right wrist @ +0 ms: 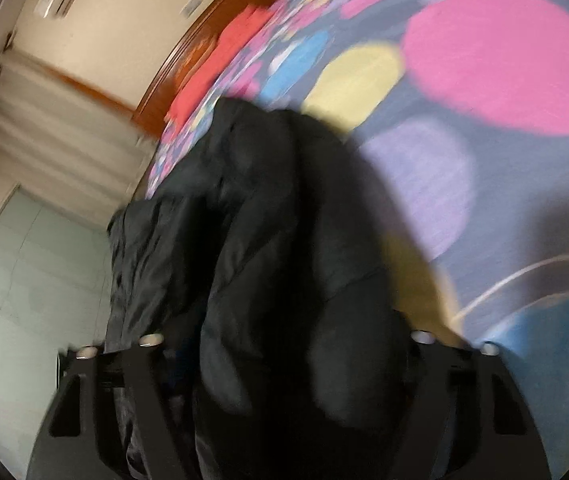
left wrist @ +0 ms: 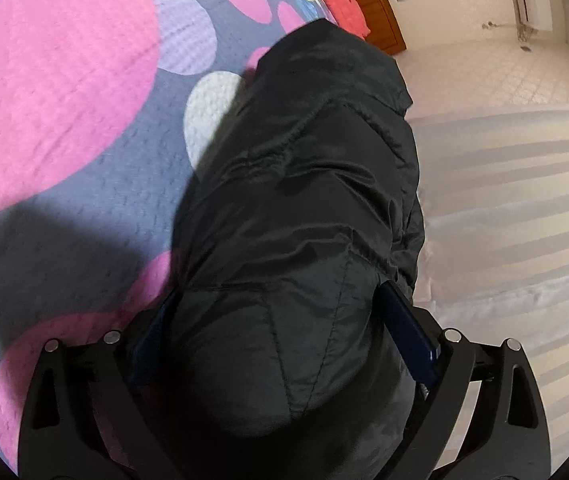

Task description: Fold large clothes

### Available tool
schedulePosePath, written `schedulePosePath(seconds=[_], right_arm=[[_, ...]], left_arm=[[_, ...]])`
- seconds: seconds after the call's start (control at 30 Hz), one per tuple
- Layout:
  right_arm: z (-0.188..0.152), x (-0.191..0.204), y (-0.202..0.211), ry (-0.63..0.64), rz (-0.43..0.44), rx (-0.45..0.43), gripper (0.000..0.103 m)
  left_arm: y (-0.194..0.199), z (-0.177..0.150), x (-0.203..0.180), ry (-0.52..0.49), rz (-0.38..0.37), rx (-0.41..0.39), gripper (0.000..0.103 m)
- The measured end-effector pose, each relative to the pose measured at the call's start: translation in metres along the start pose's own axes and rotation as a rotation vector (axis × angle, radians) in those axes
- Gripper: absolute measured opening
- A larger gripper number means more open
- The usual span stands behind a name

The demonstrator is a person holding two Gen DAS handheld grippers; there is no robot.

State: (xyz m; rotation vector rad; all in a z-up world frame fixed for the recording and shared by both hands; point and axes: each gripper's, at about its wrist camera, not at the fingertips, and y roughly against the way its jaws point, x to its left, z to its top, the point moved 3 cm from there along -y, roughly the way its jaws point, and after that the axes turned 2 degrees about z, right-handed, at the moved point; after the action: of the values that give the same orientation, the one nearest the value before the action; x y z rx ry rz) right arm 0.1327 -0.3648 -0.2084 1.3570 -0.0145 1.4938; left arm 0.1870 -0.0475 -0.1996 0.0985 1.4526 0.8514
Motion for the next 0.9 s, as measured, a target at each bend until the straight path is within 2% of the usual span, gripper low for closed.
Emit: schedulePosePath(seconds=[0.07,0.27,0.4,0.57,0.7,0.9], right_arm=[[-0.005,0.006,-0.001,0.038,-0.036,-0.022,0.061],[-0.015,0.003,0.002,-0.011,0.039,-0.035,0.037],[-0.017,0.01,0.003,-0.006,0.053,-0.046,0.033],[-0.02,0.03,0.004,0.013,0.09,-0.068,0.032],[-0.016,0.052,-0.008,0.031,0.132,-0.062,0.031],[-0.012,0.093,-0.051,0.063,0.188,-0.021,0.031]], left_arm=[[-0.002,0.0,-0.002,-0.018,0.002,0.004,0.094],[-0.008,0.0,-0.011,-0.062,0.014,0.002,0.084],[-0.004,-0.002,-0.019,-0.081,0.008,-0.003,0.078],[0.017,0.01,-0.026,-0.128,-0.01,-0.013,0.077],[0.03,0.028,-0.024,-0.134,-0.018,-0.042,0.076],[0.058,0.058,-0.011,-0.135,-0.001,-0.1,0.076]])
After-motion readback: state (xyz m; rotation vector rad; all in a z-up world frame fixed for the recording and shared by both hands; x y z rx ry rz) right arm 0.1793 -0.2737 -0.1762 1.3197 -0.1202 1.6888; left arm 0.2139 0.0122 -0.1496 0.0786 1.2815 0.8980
